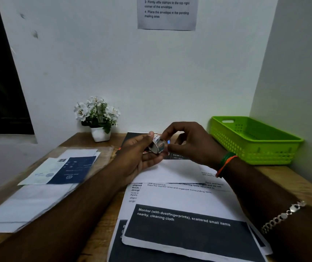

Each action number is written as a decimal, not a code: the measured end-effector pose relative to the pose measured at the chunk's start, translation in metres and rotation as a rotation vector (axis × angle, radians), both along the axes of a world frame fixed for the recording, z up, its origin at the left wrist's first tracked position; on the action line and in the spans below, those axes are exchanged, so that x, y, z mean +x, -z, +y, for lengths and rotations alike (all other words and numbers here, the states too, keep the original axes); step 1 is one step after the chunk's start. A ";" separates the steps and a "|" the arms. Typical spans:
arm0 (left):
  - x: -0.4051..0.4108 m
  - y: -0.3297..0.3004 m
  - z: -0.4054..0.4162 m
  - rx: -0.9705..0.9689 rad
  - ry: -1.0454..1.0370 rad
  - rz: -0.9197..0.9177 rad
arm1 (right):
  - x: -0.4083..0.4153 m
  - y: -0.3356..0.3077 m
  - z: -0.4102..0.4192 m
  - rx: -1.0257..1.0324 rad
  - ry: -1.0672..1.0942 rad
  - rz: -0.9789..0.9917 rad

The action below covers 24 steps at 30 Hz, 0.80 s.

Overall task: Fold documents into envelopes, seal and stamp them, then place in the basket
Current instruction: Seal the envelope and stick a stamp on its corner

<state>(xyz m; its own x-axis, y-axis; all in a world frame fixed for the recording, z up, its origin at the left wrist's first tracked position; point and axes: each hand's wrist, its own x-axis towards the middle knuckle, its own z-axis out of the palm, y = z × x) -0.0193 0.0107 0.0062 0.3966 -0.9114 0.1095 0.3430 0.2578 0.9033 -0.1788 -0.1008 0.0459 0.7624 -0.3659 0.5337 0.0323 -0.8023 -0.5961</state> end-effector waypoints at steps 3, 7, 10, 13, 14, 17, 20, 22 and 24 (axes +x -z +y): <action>-0.001 0.000 0.000 0.011 0.002 -0.022 | 0.001 0.001 -0.001 -0.050 0.010 -0.026; -0.001 0.000 -0.001 0.016 -0.009 -0.028 | 0.003 0.003 -0.002 -0.084 0.030 -0.010; 0.000 0.002 -0.002 0.024 -0.010 -0.038 | 0.003 0.001 -0.003 -0.067 0.012 -0.006; 0.002 0.001 -0.004 0.010 -0.055 -0.022 | -0.002 -0.005 -0.003 0.023 -0.095 0.015; 0.003 0.000 -0.004 0.006 -0.072 -0.010 | -0.005 -0.008 -0.003 0.075 -0.140 0.019; 0.004 -0.005 -0.001 0.016 -0.079 0.046 | -0.009 -0.012 -0.005 0.128 -0.176 0.034; 0.003 -0.007 0.001 0.028 -0.024 0.032 | -0.006 -0.008 -0.005 0.127 -0.140 0.042; 0.000 -0.007 0.002 0.014 0.023 0.018 | -0.003 -0.003 -0.004 0.131 -0.121 0.062; -0.001 -0.006 0.002 -0.006 0.042 0.008 | -0.001 -0.002 -0.003 0.135 -0.101 0.076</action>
<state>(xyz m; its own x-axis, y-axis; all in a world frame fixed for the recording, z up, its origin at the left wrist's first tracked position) -0.0203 0.0126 0.0120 0.3588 -0.9267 0.1115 0.3611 0.2480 0.8990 -0.1793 -0.1037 0.0482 0.8352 -0.3501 0.4241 0.0590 -0.7096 -0.7021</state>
